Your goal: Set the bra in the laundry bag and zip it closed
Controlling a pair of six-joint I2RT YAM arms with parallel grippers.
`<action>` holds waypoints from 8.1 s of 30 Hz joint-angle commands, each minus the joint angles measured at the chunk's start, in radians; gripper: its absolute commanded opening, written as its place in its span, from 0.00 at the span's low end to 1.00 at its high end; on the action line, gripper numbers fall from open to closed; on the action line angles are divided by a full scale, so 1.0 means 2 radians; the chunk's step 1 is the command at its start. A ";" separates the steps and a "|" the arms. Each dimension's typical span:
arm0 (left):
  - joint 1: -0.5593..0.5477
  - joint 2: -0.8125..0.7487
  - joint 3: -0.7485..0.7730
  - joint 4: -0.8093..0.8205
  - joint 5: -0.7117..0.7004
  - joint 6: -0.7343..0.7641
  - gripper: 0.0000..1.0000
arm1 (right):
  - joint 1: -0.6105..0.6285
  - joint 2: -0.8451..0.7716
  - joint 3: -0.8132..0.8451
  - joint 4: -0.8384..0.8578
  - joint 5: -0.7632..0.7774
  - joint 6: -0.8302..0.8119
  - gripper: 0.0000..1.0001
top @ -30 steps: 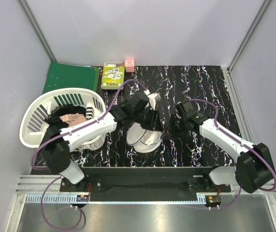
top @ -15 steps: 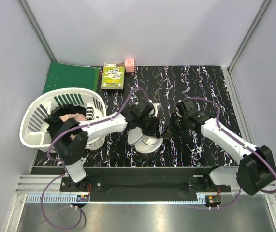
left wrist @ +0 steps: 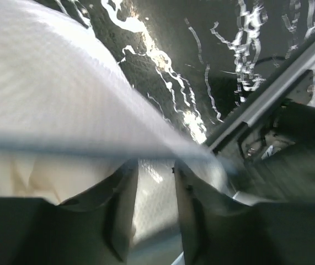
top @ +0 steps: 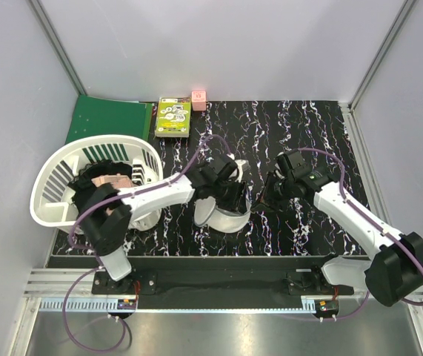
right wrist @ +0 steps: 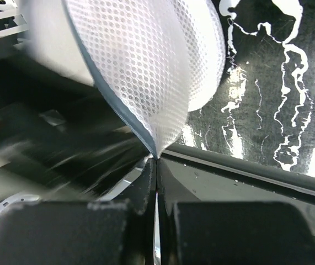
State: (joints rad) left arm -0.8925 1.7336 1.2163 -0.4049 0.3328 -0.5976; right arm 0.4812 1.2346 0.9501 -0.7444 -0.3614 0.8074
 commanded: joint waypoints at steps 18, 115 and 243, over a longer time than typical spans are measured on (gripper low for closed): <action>0.030 -0.176 -0.027 -0.156 -0.070 -0.014 0.80 | -0.005 -0.028 0.008 -0.012 -0.052 -0.059 0.00; 0.143 -0.328 -0.039 -0.162 0.116 -0.203 0.99 | 0.212 -0.099 0.033 0.111 0.085 -0.292 0.00; -0.090 -0.084 0.140 -0.249 -0.272 -0.155 0.30 | 0.032 -0.013 -0.026 0.135 0.035 0.356 0.00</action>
State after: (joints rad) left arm -1.0908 1.5394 1.4208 -0.8680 -0.1673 -0.9226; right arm 0.5488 1.2259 0.8639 -0.4667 -0.3218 1.5120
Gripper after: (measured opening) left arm 0.336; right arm 0.022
